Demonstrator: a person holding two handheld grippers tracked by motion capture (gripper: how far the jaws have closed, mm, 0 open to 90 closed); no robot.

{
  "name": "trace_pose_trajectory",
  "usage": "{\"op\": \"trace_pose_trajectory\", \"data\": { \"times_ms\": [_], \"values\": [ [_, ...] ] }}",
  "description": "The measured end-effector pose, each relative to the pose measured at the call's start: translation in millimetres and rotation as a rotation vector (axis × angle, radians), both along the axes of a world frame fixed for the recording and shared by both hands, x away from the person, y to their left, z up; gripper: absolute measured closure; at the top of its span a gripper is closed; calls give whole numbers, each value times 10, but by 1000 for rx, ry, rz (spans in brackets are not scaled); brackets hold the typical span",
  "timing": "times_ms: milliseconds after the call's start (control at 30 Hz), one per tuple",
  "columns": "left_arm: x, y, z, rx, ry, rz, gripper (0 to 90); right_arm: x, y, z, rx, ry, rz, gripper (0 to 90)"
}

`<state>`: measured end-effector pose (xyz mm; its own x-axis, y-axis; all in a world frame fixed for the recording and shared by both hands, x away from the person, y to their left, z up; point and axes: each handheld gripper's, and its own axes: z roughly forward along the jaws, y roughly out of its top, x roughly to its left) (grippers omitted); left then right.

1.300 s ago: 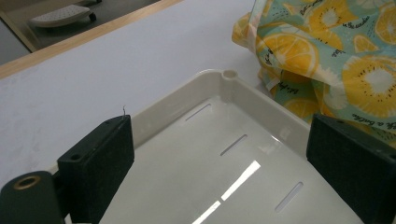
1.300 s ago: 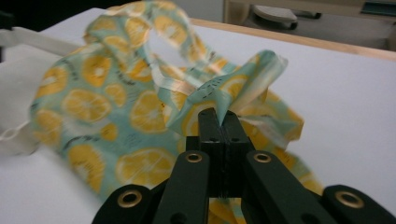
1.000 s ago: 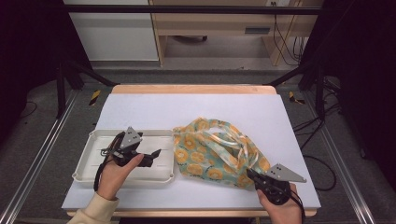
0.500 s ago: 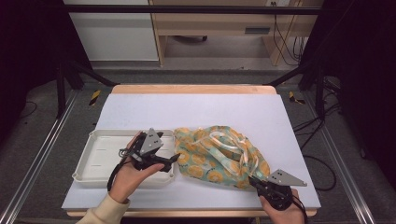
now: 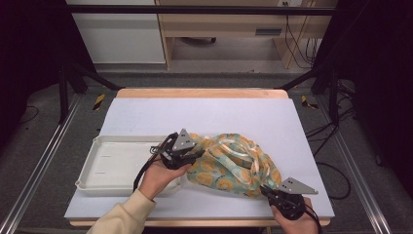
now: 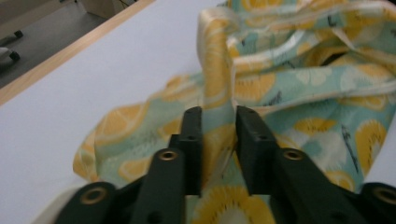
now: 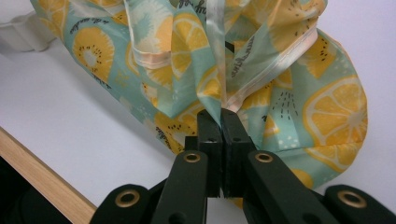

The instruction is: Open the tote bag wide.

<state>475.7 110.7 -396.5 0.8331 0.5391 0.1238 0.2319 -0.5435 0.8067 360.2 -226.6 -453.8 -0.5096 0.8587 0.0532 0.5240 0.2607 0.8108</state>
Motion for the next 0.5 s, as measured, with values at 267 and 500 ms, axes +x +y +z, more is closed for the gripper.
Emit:
{"op": "trace_pose_trajectory", "data": {
  "times_ms": [267, 500],
  "values": [
    [-477, 217, -213, 16, -35, -38, 856, 1, -5, 18, 1, -13, -23, 773],
    [-552, 272, -256, 25, -43, -25, 871, 4, 95, 161, -62, -74, 6, 348]
  ]
}}
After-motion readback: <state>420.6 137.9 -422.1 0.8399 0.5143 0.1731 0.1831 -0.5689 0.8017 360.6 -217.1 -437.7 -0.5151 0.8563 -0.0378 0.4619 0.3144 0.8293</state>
